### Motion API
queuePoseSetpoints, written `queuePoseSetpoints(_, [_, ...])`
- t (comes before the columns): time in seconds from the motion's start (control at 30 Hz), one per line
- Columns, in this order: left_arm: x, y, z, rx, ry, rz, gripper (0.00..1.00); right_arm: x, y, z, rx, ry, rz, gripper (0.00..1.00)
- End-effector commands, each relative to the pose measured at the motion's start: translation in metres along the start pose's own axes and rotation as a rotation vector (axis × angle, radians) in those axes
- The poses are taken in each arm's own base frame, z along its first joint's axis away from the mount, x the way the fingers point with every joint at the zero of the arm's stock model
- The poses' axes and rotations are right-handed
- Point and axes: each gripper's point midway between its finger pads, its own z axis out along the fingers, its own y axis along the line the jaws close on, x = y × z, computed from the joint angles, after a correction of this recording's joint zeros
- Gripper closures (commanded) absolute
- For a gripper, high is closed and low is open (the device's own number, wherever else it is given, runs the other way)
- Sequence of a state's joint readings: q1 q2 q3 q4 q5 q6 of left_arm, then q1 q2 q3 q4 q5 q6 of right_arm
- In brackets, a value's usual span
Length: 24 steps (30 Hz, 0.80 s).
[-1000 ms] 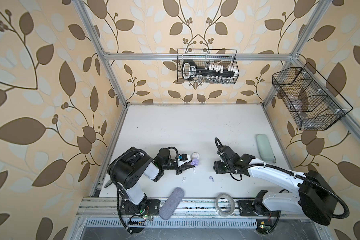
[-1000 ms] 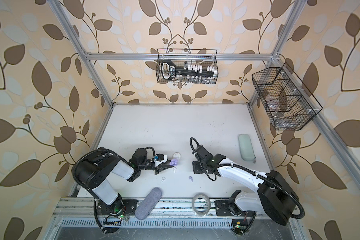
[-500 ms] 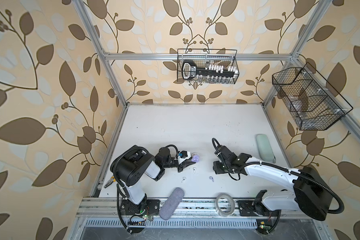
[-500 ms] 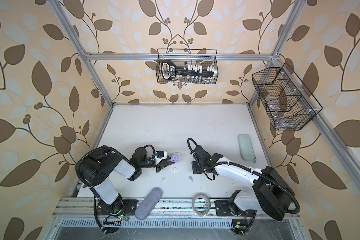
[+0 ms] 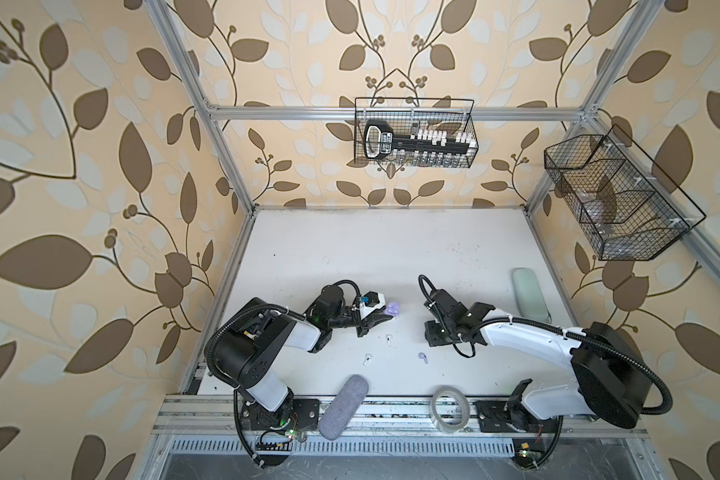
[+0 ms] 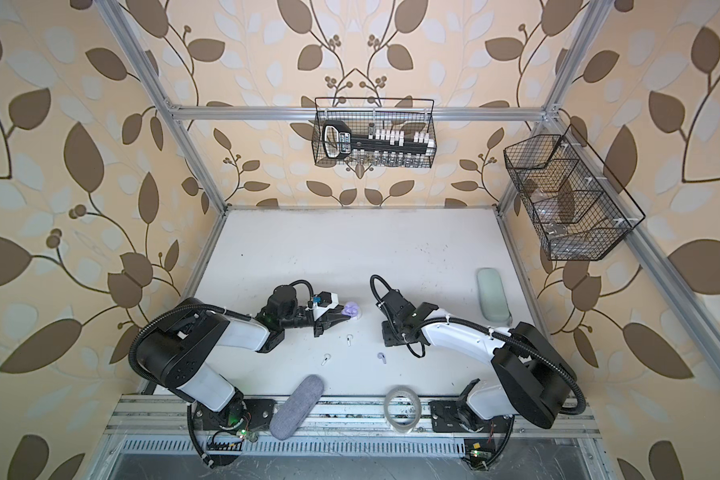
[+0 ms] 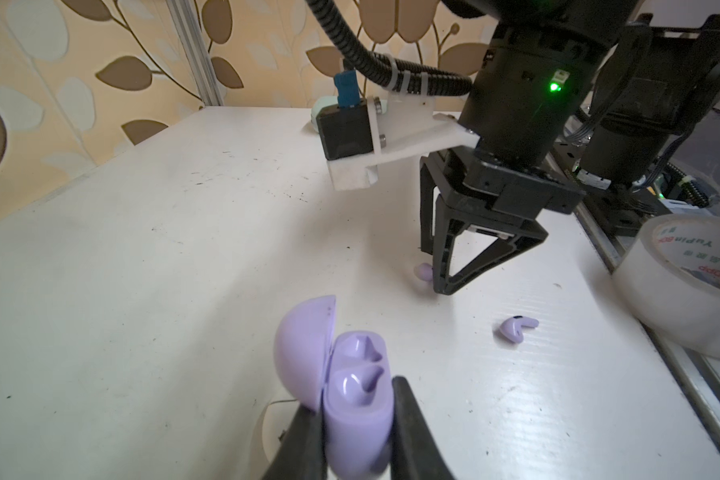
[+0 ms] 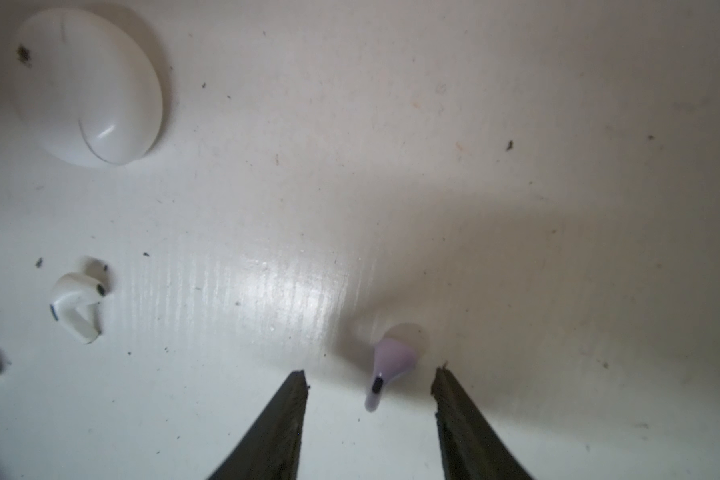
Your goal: Insert the wireless bluetooth earbuds into the charging case
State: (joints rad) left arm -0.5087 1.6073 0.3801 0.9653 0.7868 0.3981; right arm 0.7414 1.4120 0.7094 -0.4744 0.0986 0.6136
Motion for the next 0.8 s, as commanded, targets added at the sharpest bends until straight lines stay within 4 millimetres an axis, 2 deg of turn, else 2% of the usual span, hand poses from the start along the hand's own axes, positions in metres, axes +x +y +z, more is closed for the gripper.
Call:
queuePoseSetpoints(0.0, [-0.012, 0.009, -0.001, -0.025, -0.017, 0.048, 1.00, -0.010, 0.001, -0.001, 0.017, -0.018, 0.016, 0.51])
queuePoseSetpoints(0.53, [-0.026, 0.010, -0.005, -0.021, -0.007, 0.042, 1.00, -0.009, 0.005, 0.012, 0.020, 0.001, 0.014, 0.56])
queuePoseSetpoints(0.77, [-0.025, 0.007, -0.006, -0.013, -0.002, 0.040, 1.00, -0.007, 0.004, 0.015, 0.045, 0.023, -0.014, 0.58])
